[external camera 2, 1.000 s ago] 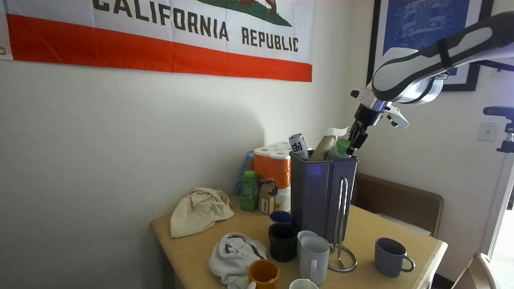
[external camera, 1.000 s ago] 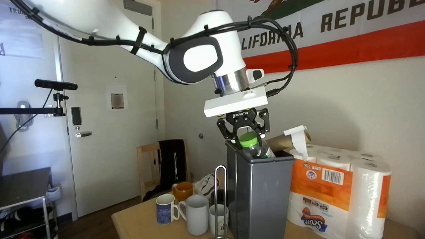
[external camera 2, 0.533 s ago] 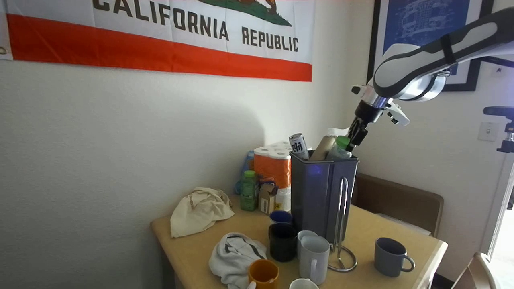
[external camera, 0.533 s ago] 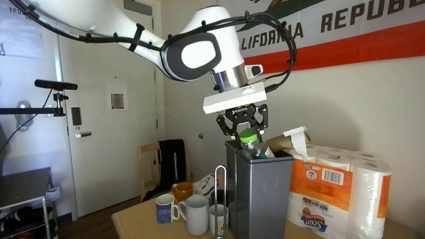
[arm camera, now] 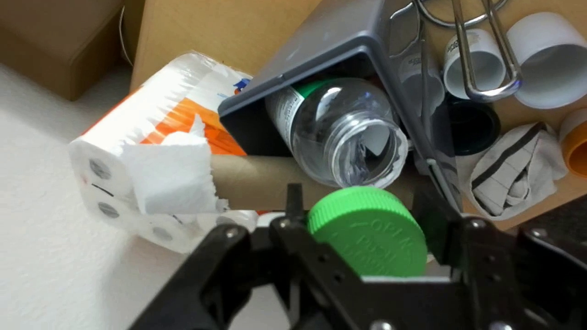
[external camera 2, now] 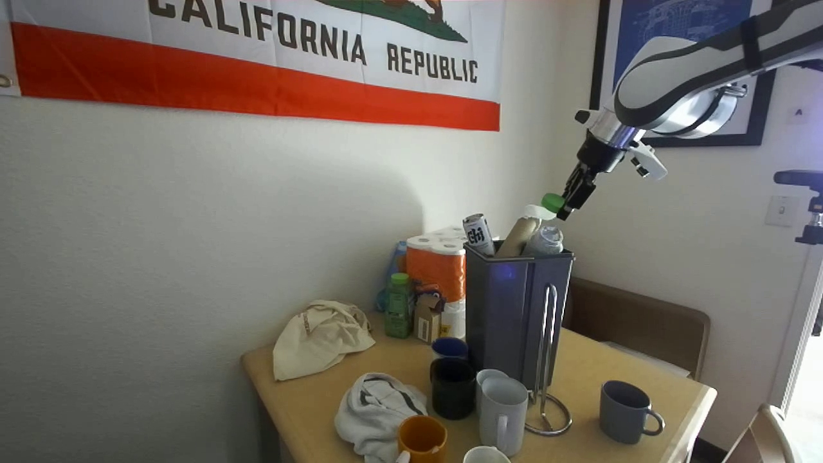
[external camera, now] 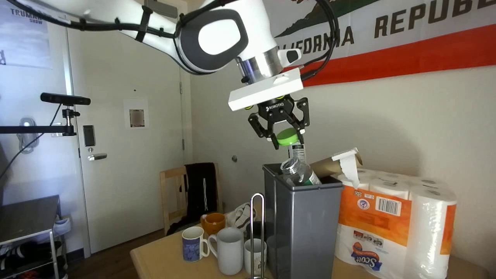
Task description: Move the gray bin to the middle of the table then take the green lid off the jar
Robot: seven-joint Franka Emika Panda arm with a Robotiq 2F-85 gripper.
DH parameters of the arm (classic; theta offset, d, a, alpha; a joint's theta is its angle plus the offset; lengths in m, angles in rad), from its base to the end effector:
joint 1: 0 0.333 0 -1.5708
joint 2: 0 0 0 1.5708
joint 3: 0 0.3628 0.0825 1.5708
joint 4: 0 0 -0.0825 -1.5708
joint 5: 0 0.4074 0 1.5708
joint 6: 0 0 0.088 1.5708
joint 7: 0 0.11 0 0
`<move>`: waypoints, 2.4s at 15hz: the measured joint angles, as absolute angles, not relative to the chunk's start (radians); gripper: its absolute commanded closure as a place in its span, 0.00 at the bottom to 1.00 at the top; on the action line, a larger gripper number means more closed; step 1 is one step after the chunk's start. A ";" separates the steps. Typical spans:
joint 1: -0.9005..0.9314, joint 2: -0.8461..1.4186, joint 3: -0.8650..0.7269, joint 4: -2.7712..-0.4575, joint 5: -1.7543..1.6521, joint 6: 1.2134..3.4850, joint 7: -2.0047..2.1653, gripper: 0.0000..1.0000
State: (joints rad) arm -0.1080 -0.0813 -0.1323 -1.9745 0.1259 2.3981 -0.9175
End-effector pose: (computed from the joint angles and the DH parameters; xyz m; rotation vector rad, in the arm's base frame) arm 0.5783 -0.1431 0.5964 2.7487 0.8564 0.7145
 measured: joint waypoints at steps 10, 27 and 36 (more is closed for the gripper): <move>-0.108 -0.169 -0.138 -1.950 0.115 1.970 -0.894 0.63; -0.070 -0.132 -0.190 -2.490 0.243 2.316 -1.016 0.63; -0.004 0.029 -0.077 -2.698 0.362 2.613 -1.144 0.63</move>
State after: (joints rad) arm -0.0043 0.0291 -0.0772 -2.6980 0.3622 2.6133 -1.1443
